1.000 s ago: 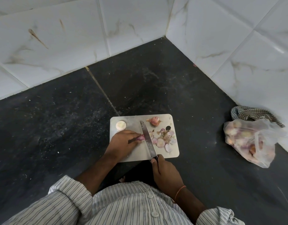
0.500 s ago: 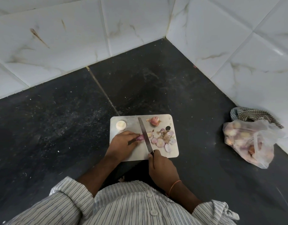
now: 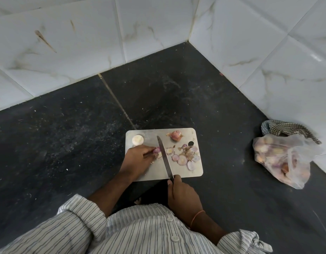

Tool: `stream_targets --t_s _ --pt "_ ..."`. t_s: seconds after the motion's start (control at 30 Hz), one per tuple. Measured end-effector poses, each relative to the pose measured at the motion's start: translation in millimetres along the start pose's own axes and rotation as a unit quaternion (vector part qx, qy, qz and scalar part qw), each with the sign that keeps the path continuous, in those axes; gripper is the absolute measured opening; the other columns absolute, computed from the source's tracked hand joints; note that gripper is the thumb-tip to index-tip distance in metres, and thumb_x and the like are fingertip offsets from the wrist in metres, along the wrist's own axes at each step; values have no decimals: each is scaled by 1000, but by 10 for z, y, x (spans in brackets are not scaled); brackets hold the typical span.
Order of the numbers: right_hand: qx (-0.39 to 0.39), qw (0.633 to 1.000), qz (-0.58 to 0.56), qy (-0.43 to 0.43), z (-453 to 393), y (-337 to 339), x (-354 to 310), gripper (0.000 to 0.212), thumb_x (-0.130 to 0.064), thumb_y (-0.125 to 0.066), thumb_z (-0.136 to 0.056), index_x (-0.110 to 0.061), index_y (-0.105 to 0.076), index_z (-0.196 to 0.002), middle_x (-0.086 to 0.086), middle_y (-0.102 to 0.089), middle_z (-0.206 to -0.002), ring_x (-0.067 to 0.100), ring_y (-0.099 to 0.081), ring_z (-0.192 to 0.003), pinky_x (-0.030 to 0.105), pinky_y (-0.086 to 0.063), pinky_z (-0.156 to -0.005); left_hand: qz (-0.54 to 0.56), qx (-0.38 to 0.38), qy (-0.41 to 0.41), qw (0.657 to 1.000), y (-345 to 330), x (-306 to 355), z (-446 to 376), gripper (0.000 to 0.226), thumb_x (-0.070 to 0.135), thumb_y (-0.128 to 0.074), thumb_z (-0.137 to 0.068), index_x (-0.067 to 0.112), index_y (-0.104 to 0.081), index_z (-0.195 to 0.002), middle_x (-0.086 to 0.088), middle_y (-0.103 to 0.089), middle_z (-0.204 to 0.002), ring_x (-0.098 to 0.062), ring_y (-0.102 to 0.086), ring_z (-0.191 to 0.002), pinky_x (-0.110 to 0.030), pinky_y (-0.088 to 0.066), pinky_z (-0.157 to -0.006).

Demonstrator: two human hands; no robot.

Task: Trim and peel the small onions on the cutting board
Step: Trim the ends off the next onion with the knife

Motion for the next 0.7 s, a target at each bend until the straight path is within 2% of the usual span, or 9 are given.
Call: stream_targets --t_s 0.17,0.27,0.4,0.57,0.7 --pt "6 1000 -7 1 0 93 -37 23 -43 -32 -113 -26 -41 -101 -6 -61 -82 21 -64 -72 40 -51 -64 -25 -4 -19 1000 14 32 -18 29 47 -74 -99 34 -80 -124 21 -76 -117 1 -69 -106 -29 -57 -100" --pt "9 1000 -8 2 -12 157 -57 25 -44 -33 -112 -24 -45 -101 -3 -66 -83 22 -65 -73 44 -54 -66 -35 -7 -25 999 15 34 -34 29 46 -74 -99 33 -81 -125 19 -76 -118 0 -69 -106 -30 -57 -101" --pt "7 1000 11 9 -48 276 -100 27 -43 -34 -112 -23 -48 -101 0 -68 -85 24 -67 -76 43 -54 -67 -39 -8 -27 999 36 29 -32 29 46 -75 -99 33 -81 -123 19 -76 -116 2 -68 -104 -25 -56 -98" --pt "-11 1000 26 10 -108 379 -158 30 -41 -36 -111 -20 -47 -94 0 -63 -81 24 -60 -72 39 -49 -65 -49 -4 -29 998 50 23 -15 27 43 -77 -98 32 -82 -122 19 -76 -117 1 -68 -105 -25 -56 -100" --pt "-13 999 45 17 -136 491 -250 30 -39 -37 -111 -20 -47 -91 9 -70 -92 25 -56 -74 36 -42 -66 -49 8 -36 998 64 13 27 24 40 -79 -97 31 -83 -119 20 -77 -116 2 -69 -105 -27 -57 -101"
Point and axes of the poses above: each hand's wrist, its own z-axis away from the middle knuckle, its own y-axis out of the back of the hand, x = y × z, the point moved 8 cm from there along -z, towards the middle knuckle
